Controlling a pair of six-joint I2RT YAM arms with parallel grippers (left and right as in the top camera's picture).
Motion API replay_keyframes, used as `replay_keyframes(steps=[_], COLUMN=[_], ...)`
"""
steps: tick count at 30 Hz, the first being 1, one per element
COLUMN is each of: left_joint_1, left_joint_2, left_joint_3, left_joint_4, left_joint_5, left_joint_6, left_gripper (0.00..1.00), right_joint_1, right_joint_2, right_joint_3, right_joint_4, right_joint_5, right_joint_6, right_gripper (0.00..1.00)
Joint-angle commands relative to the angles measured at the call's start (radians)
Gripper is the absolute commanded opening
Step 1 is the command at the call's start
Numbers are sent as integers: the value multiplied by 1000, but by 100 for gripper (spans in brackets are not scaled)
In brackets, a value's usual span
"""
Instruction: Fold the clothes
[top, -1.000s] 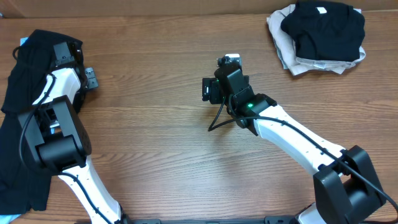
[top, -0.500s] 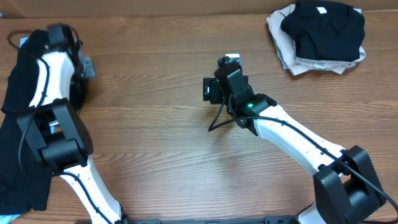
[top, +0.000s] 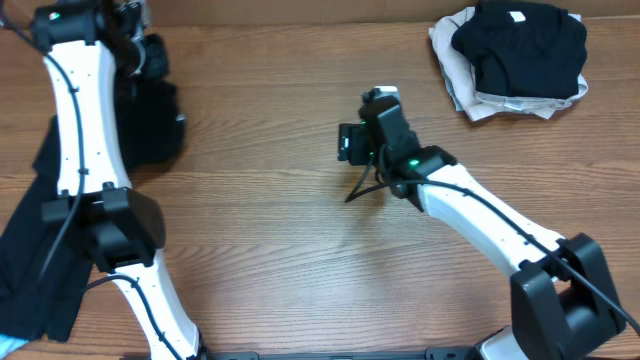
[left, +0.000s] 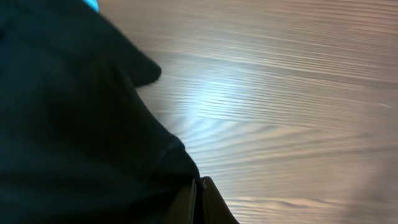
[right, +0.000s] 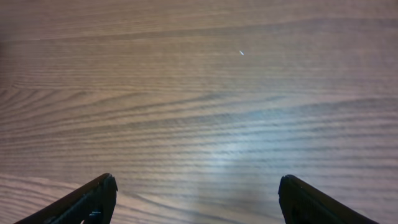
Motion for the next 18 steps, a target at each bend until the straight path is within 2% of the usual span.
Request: replay_keyframes(steps=[1, 8, 18], left_joint_1=[-88, -140, -167], left_joint_2=[-11, -11, -14], left_joint_3=[121, 309, 579], left_joint_4=[-29, -47, -138], left_joint_5=[82, 79, 174], left_joint_6=[5, -16, -11], left_gripper=[4, 4, 4], right_joint_1=[-55, -121, -193], right_joint_2=[-90, -119, -209], right_joint_3=[32, 32, 34], right_joint_4=[-26, -80, -104], right_joint_5=[-96, -218, -306], right_joint_6=[10, 10, 32], right_gripper=[87, 87, 87])
